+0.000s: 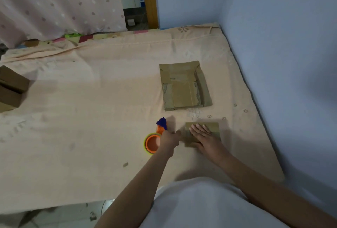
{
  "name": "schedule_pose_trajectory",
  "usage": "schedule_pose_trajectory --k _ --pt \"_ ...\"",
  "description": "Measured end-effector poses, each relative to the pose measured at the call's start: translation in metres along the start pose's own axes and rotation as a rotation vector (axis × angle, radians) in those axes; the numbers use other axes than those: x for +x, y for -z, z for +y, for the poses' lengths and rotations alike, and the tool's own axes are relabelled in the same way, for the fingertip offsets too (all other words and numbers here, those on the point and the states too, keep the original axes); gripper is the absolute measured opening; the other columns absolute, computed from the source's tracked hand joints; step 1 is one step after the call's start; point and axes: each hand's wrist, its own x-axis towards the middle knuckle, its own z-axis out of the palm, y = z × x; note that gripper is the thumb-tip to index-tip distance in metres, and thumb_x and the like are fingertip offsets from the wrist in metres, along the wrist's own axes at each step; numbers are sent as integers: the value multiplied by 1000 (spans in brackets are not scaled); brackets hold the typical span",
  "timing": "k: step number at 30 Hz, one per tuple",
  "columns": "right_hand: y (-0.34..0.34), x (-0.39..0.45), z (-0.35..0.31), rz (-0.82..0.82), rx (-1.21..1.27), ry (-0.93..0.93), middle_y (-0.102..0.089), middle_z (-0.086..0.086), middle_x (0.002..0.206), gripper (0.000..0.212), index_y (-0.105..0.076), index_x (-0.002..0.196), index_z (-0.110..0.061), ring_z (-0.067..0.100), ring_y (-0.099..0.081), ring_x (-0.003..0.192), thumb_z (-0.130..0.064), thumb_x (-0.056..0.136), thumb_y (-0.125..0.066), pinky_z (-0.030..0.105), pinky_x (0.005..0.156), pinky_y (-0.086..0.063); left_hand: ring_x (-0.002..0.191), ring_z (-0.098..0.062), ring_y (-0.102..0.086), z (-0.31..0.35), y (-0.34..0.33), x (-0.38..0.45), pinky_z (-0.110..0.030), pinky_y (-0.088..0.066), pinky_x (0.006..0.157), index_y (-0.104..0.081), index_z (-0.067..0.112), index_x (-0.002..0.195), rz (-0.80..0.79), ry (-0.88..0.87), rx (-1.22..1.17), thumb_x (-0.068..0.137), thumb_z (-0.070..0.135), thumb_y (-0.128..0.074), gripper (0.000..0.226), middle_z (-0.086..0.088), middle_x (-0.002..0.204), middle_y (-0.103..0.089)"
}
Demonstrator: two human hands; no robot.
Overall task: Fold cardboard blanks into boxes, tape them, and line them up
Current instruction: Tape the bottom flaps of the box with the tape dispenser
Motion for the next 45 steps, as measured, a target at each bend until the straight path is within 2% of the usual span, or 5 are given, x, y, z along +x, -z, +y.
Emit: schedule_pose_trajectory --k 15,19,24,41,45 --pt "0 -1 -1 -31 72 -16 -58 11 142 59 -59 136 -3 26 -52 133 -41 94 -45 26 123 -10 43 -14 -54 -13 -19 20 -21 -47 44 -61 6 70 60 190 -363 88 -5 -68 22 -10 62 -59" --pt "1 -3 0 -16 110 -20 -51 10 148 56 -53 142 -4 27 -46 139 -27 92 -65 26 123 -7 54 -16 -60 -16 -29 26 -28 -56 67 -69 2 87 69 220 -364 88 5 -72 5 4 43 -60" --pt "3 -3 -2 -3 162 -28 -48 8 151 58 -51 144 -5 24 -40 142 -21 92 -69 24 123 -5 80 -24 -62 -21 -35 27 -28 -51 67 -72 9 97 180 218 -368 81 20 -81 21 -10 84 -68" --pt "26 3 -9 -242 457 -170 -26 -3 162 61 -37 154 -14 7 -11 151 -4 97 -57 26 125 2 60 -21 -55 -8 -35 6 -33 -41 54 -67 4 69 290 -335 547 95 14 -59 29 -7 62 -61" --pt "52 1 -9 82 560 -491 -47 4 151 50 -48 147 -14 21 -45 139 -6 98 -57 26 117 -32 61 -21 -53 -6 -33 4 -31 -38 54 -61 5 68 247 -313 568 96 14 -59 30 -3 59 -55"
